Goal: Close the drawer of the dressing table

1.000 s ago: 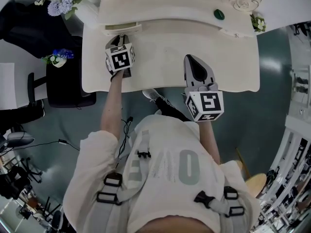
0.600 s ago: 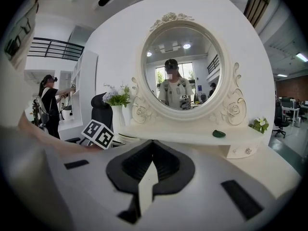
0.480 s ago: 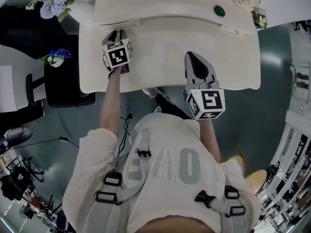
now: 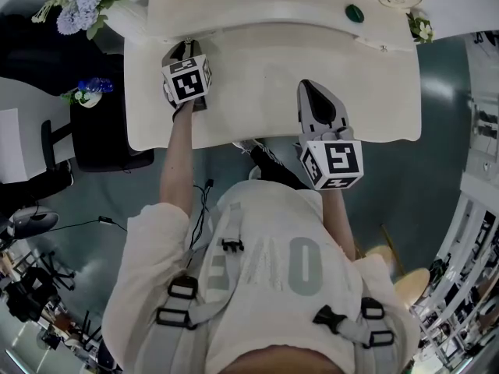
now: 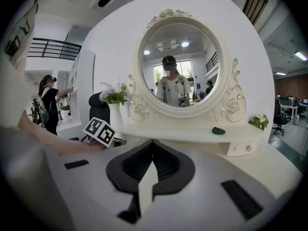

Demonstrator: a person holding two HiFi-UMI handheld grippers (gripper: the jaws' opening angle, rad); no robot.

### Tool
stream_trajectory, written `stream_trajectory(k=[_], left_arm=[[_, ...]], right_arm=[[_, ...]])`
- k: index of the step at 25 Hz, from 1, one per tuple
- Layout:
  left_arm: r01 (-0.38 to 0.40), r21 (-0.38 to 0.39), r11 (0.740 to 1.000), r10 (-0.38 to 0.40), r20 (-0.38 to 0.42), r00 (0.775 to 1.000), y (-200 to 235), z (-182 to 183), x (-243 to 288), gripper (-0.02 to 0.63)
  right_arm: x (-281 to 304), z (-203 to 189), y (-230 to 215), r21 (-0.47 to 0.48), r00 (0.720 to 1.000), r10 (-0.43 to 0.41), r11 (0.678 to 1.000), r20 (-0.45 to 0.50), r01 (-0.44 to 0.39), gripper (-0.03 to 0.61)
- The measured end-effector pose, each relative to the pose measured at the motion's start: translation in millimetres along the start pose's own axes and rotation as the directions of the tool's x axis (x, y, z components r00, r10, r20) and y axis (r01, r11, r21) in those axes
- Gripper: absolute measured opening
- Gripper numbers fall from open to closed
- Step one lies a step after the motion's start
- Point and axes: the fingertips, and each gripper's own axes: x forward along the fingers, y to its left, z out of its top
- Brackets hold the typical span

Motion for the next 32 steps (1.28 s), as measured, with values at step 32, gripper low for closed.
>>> stream_trajectory(k=[32], left_arm=[[-0.002,-0.012,1.000,0.003,0.084,0.996,-7,28,-50,0.115]], right_arm=[[-46,24,9,-0.026,0.994,-0.008,1.000,0.107,0.011,0.006]])
